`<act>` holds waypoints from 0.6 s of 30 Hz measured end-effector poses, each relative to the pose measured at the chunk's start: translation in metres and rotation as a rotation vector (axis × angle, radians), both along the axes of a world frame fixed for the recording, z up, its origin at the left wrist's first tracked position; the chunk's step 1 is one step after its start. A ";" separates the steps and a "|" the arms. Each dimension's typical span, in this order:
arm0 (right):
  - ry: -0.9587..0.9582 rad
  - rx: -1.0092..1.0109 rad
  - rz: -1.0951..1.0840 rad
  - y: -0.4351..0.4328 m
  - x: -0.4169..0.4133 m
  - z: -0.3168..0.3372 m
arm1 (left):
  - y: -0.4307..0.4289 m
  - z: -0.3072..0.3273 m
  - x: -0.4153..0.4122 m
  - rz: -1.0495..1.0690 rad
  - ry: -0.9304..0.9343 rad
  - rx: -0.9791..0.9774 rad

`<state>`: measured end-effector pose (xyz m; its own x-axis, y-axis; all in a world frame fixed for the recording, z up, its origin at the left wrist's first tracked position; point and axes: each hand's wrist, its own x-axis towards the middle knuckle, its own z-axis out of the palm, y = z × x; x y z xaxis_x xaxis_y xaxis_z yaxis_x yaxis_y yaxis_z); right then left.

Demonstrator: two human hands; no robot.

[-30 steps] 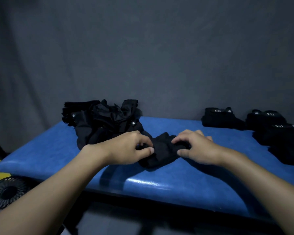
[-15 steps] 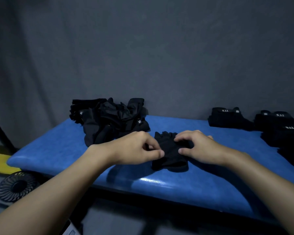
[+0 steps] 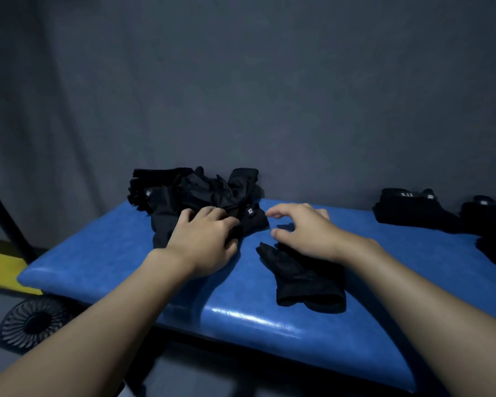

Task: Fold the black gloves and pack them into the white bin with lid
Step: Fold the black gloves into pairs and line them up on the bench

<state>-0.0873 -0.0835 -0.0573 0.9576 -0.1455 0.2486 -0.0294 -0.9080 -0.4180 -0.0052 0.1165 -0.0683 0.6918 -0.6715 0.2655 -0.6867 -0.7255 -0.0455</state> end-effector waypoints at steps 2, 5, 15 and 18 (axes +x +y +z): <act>0.025 -0.073 -0.003 0.002 0.014 -0.001 | 0.001 -0.001 0.003 0.007 -0.004 0.002; 0.031 -0.188 -0.009 0.002 0.031 -0.001 | 0.003 -0.002 0.007 0.008 0.001 0.001; -0.079 -0.267 0.005 -0.002 0.051 -0.007 | 0.007 -0.005 0.013 0.009 0.034 -0.027; -0.146 -0.250 -0.027 -0.005 0.047 0.000 | 0.006 -0.001 0.013 0.032 0.060 -0.014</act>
